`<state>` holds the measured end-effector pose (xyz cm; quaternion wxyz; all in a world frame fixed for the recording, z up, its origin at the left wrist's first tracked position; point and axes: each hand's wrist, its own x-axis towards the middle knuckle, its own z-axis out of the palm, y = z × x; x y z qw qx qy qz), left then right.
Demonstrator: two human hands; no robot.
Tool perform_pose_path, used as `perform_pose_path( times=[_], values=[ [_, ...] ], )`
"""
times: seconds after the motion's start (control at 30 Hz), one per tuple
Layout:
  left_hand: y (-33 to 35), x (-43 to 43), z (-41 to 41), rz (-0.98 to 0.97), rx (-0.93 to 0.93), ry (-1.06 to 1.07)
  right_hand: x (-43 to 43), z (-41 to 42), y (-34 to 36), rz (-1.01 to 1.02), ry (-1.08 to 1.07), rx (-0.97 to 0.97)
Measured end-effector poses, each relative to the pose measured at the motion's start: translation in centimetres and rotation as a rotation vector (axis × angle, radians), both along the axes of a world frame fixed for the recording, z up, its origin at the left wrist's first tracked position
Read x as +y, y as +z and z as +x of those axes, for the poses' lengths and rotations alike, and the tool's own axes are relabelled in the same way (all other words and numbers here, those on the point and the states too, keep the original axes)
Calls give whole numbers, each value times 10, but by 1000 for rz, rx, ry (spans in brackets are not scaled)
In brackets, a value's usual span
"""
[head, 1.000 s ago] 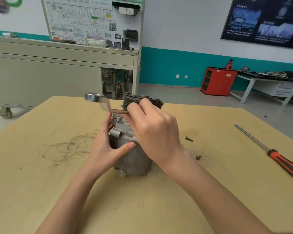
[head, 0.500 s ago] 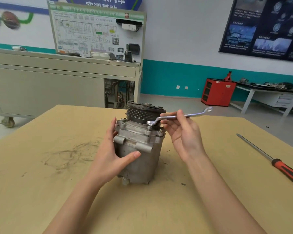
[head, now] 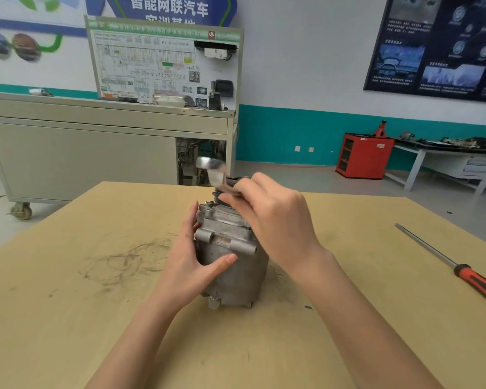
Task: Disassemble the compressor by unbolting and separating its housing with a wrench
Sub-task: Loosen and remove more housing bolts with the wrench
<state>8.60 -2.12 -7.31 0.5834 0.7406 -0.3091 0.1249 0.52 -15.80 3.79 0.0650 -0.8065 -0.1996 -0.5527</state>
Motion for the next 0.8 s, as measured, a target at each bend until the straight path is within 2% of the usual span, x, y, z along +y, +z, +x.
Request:
perform_pose_path(
  times=[0.17,0.37,0.43,0.6,0.67,0.73,0.8],
  values=[
    [-1,-1,1,-2,-3,14,-2,-1,-4,-47,3,-30],
    [-2,-2,0,-4,-39,43,13,1,-1,-110,-38,-171],
    [-3,-2,0,-3,-37,38,12,1,-4,-100,-48,-151],
    [1,-1,-2,-33,7,8,-13,-6,-12,185,116,-97],
    [1,-2,-2,-37,23,6,-12,-6,-17,136,121,-117],
    [0,-2,-1,-32,24,18,-8,-4,-23,-8,96,-158],
    [-1,-2,-1,-31,23,15,-13,0,-27,-15,121,-173]
  ],
)
